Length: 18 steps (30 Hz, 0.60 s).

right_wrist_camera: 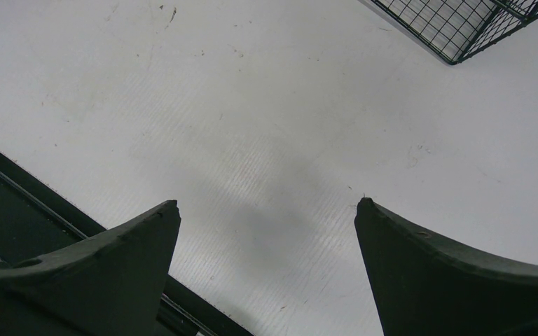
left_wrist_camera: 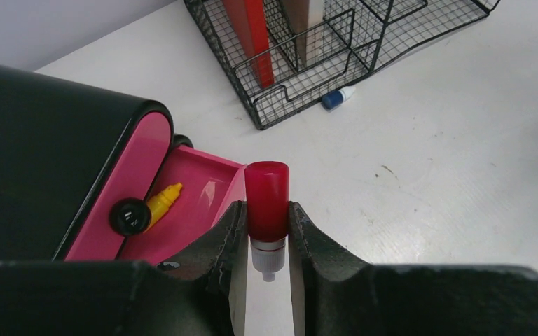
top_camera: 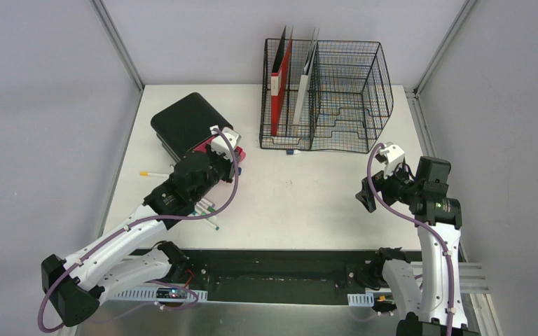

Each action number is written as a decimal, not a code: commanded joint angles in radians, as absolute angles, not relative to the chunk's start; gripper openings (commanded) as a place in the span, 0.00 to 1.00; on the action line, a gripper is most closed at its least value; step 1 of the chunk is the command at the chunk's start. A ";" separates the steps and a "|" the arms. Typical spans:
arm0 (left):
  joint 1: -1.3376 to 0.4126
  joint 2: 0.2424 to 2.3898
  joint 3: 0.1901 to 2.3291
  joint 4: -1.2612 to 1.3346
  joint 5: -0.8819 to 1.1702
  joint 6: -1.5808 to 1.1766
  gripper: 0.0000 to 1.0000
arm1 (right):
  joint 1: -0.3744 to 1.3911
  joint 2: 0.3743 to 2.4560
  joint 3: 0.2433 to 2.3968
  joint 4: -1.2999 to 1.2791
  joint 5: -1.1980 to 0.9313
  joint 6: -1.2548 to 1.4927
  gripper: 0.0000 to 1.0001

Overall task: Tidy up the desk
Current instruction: Place the stationery in the drawer.

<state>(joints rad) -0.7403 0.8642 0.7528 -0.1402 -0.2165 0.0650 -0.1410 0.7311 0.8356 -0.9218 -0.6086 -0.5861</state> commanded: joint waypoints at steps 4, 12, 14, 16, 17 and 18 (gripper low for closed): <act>-0.744 0.857 0.728 -0.164 -0.367 0.081 0.00 | -0.150 0.722 0.833 -0.912 -0.630 -0.604 0.99; -0.744 0.908 0.710 -0.147 -0.501 0.103 0.00 | -0.152 0.721 0.832 -0.913 -0.631 -0.604 0.99; -0.743 0.930 0.693 -0.112 -0.530 0.130 0.00 | -0.153 0.720 0.833 -0.914 -0.632 -0.604 0.99; -0.740 0.956 0.675 -0.071 -0.573 0.158 0.00 | -0.153 0.719 0.833 -0.914 -0.632 -0.604 0.99; -0.736 0.972 0.666 -0.053 -0.588 0.170 0.00 | -0.153 0.718 0.833 -0.913 -0.632 -0.604 0.99; -0.731 0.987 0.662 -0.039 -0.597 0.176 0.00 | -0.153 0.718 0.833 -0.913 -0.633 -0.604 0.99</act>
<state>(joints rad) -0.7399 0.9451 0.6880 -0.1329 -0.5011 0.1165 -0.1463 0.7311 0.8356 -0.9218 -0.6102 -0.5861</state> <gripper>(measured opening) 0.224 0.991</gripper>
